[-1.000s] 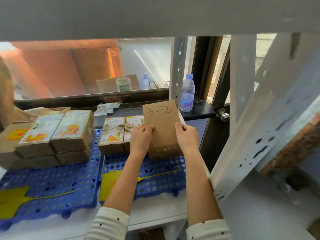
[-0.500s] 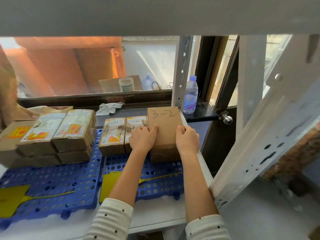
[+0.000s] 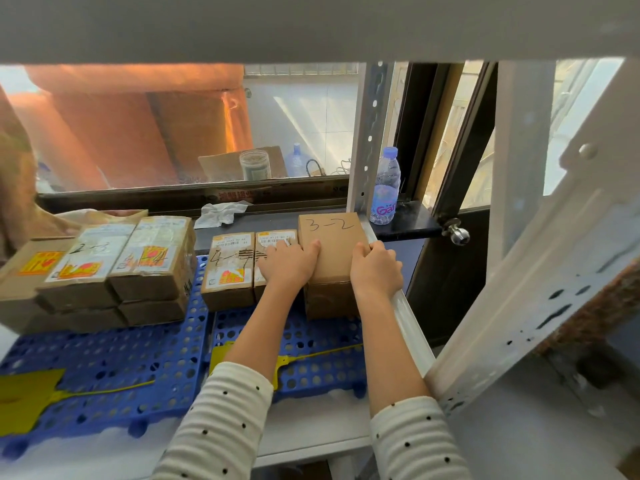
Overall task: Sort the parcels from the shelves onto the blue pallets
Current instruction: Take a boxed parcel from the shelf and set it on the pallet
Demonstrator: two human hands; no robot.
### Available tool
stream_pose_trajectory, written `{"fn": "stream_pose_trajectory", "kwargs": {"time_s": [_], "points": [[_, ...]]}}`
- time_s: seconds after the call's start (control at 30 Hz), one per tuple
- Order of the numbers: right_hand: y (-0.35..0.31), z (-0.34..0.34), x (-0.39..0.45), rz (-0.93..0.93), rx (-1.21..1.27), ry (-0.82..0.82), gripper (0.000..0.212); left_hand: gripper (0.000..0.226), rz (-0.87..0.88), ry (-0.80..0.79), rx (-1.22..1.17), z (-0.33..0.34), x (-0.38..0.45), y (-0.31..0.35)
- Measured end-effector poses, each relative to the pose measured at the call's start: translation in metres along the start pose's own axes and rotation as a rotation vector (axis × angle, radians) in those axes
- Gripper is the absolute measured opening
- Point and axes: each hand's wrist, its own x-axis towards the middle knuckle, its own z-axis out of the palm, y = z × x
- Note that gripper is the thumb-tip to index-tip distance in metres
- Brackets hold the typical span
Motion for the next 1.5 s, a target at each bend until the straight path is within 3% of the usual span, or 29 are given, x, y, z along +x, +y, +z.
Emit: {"fn": "stream_pose_trajectory", "kwargs": {"time_s": [0.3, 0.43, 0.6, 0.73, 0.97, 1.5], "points": [[-0.012, 0.002, 0.001, -0.037, -0.135, 0.036, 0.035, 0.068, 0.019, 0.071, -0.003, -0.001, -0.003, 0.005], [-0.023, 0.002, -0.003, -0.270, -0.316, 0.104, 0.027, 0.057, 0.011, 0.134, -0.051, 0.000, -0.004, 0.010], [-0.030, -0.007, -0.012, -0.573, -0.435, -0.017, 0.050, 0.047, 0.093, 0.159, 0.088, -0.002, -0.005, 0.015], [-0.033, -0.022, -0.012, -0.576, -0.572, -0.055, 0.038, 0.046, 0.167, 0.212, 0.116, -0.013, -0.013, 0.007], [-0.036, -0.055, -0.055, -0.644, -0.668, -0.103, 0.040, 0.049, 0.315, 0.184, 0.228, -0.029, -0.064, -0.015], [-0.027, -0.150, -0.207, -0.806, -0.707, -0.045, 0.048, 0.072, 0.257, 0.230, 0.287, -0.077, -0.239, -0.073]]}}
